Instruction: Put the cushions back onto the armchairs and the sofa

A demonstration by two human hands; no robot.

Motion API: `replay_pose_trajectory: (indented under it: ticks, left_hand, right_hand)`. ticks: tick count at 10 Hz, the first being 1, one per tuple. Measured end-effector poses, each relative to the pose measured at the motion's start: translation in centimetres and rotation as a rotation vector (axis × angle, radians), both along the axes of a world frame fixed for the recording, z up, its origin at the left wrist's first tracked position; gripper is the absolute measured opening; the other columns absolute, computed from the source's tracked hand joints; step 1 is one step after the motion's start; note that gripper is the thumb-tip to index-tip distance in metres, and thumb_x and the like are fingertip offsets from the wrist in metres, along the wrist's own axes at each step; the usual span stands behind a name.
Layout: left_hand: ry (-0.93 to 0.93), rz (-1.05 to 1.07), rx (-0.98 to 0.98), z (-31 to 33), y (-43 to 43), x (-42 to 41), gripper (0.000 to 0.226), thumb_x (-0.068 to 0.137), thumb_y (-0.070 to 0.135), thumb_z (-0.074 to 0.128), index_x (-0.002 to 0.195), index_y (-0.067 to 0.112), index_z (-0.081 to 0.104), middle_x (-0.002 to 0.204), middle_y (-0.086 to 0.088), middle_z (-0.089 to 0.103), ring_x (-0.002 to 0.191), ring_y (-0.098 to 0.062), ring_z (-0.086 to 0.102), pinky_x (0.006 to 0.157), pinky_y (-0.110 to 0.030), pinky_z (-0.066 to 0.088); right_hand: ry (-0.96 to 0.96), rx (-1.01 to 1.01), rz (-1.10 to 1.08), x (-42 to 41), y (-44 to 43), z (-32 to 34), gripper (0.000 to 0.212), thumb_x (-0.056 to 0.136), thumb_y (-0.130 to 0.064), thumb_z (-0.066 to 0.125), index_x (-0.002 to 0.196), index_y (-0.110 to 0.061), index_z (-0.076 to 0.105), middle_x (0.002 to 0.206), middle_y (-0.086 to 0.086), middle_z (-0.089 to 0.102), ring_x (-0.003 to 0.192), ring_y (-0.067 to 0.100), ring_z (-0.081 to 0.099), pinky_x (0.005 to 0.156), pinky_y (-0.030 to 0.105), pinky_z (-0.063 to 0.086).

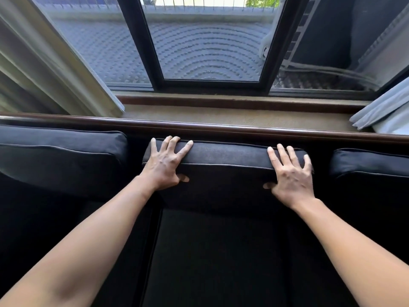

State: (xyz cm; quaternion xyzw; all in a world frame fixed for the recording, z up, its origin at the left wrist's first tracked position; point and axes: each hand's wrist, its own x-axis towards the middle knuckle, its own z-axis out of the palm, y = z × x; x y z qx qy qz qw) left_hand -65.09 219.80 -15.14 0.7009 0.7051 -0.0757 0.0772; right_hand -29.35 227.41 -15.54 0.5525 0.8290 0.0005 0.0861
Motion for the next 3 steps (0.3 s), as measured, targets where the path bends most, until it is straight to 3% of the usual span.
replay_pose_trajectory:
  ticks: [2,3]
  left_hand:
    - [0.072,0.028,-0.049,1.6,-2.4,2.5,0.109,0.09,0.053,0.069,0.167,0.021,-0.002,0.172,-0.021,0.004,0.16,-0.04,-0.003,0.125,-0.069,0.005]
    - [0.048,0.025,0.003,3.7,-4.4,4.2,0.1,0.09,0.041,0.061,0.168,0.019,0.002,0.174,-0.018,-0.001,0.161,-0.039,-0.009,0.126,-0.068,0.0]
  right_hand:
    - [-0.041,-0.046,-0.037,-1.0,-2.4,1.1,0.114,0.084,-0.054,0.072,0.162,-0.018,-0.003,0.172,0.008,0.0,0.158,0.03,0.001,0.121,0.067,0.007]
    - [0.036,-0.004,0.024,-0.5,-4.4,2.8,0.107,0.085,-0.056,0.07,0.162,-0.018,0.007,0.172,0.009,0.005,0.158,0.031,0.002,0.122,0.064,0.004]
